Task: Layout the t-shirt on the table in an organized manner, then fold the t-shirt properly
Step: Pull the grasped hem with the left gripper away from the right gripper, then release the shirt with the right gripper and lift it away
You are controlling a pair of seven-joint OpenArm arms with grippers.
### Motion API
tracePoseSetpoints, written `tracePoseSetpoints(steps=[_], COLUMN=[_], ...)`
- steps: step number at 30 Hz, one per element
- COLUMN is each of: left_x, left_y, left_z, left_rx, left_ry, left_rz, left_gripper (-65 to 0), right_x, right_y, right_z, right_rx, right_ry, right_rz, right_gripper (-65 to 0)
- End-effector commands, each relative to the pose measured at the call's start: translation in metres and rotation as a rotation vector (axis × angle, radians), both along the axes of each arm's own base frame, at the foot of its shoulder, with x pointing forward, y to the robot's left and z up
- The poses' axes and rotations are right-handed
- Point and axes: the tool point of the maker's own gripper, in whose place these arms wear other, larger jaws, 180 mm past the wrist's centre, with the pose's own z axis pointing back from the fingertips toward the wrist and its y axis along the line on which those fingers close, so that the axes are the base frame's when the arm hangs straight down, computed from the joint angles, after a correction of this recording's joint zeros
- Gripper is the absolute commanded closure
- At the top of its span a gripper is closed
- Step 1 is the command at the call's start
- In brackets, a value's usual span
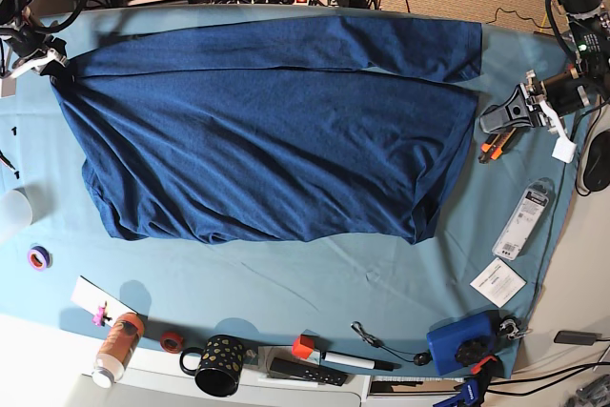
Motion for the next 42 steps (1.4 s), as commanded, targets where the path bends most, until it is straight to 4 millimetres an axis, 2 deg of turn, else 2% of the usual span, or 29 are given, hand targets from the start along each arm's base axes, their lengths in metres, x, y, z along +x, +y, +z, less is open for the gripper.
tracePoseSetpoints(steps=[1, 8, 11, 17, 22, 27, 30, 33, 36, 37, 42], left_x=[0.002, -0.003, -0.005, -0.016, -0.053, -0.091, -0.102, -0.103, -0.104, -0.104, -0.104], left_y=[0.013, 0.041, 0.047, 0.037, 0.024, 0.018, 0.01, 0.001, -0.005, -0.007, -0.01], left_z=[0.005, 0.012, 0.014, 0.022, 0.018, 0.003, -0.004, -0.007, -0.009, -0.009, -0.01], left_rx=[0.045, 0.125, 0.148, 0.197, 0.246, 0.243, 0.216, 0.187, 0.166, 0.161, 0.152], left_ry=[-0.009, 0.003, 0.003, -0.027, 0.001, 0.082, 0.107, 0.106, 0.105, 0.104, 0.105], left_rz=[-0.005, -0.007, -0.015, -0.072, -0.152, -0.18, -0.175, -0.165, -0.158, -0.156, -0.153], left_gripper=[-30.1, -30.1, -30.0, -28.6, -28.5, -28.5, -28.5, -28.5, -28.5, -28.5, -28.5], right_x=[0.008, 0.009, 0.009, 0.012, 0.012, 0.011, 0.012, 0.015, 0.02, 0.02, 0.014], right_y=[-0.008, -0.008, -0.007, -0.005, -0.005, -0.005, -0.004, 0.001, 0.005, 0.007, 0.02], right_z=[0.016, 0.016, 0.017, 0.02, 0.02, 0.02, 0.02, 0.024, 0.032, 0.033, 0.047], right_rx=[-0.036, -0.036, -0.034, -0.019, -0.02, -0.019, -0.017, -0.007, 0.016, 0.026, 0.116], right_ry=[-0.049, -0.049, -0.054, -0.078, -0.076, -0.076, -0.078, -0.115, -0.164, -0.176, -0.271], right_rz=[0.008, 0.008, 0.008, 0.013, 0.014, 0.014, 0.014, 0.036, 0.049, 0.052, 0.073], right_gripper=[0.0, 0.0, 0.0, 0.0, 0.0, 0.0, 0.0, -0.7, -27.4, -31.9, -32.2])
